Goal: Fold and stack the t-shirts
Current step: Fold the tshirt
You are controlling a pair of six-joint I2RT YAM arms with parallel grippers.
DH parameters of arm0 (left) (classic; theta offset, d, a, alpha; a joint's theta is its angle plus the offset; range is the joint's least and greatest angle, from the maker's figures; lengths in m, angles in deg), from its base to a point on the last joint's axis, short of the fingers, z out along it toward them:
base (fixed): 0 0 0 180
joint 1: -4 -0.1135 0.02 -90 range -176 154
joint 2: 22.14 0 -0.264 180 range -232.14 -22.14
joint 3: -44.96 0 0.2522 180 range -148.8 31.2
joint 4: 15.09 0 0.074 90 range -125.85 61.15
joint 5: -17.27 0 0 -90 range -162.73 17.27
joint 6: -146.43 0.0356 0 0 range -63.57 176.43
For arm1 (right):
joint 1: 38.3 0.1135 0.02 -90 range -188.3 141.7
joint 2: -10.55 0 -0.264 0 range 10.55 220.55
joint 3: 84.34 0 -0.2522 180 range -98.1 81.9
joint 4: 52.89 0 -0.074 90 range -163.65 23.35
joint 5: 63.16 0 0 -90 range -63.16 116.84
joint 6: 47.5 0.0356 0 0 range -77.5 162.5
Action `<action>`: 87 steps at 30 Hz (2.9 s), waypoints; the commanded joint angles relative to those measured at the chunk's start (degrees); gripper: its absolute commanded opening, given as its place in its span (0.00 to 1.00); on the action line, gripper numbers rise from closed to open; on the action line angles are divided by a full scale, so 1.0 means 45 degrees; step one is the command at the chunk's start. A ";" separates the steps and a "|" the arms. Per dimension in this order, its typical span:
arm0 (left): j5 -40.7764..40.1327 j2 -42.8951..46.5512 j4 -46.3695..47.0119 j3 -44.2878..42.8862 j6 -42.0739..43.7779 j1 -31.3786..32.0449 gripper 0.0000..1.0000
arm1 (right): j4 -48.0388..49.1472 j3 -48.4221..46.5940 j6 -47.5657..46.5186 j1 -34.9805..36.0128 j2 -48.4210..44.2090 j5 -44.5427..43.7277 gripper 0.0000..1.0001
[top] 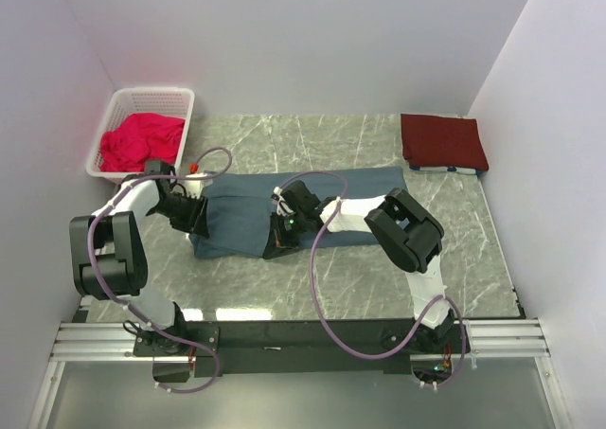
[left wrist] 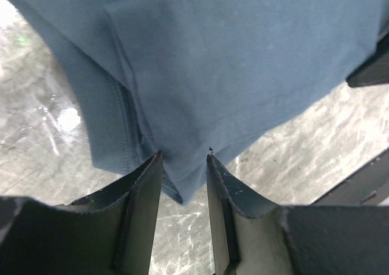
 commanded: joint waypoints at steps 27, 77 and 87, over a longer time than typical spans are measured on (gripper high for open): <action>-0.0891 0.0295 -0.0500 -0.1682 -0.0427 0.0331 0.01 | 0.0122 -0.0717 -0.0642 -0.0733 -0.1665 0.0294 0.00; 0.0515 -0.5605 0.0299 -0.8797 -0.4118 0.0780 0.01 | -0.0347 -0.4799 -0.0487 -0.3703 0.2239 0.0996 0.00; 0.0535 -0.5237 0.0475 -0.8759 -0.4275 0.0703 0.43 | -0.1086 -0.5366 -0.0661 -0.3723 0.2124 0.1289 0.26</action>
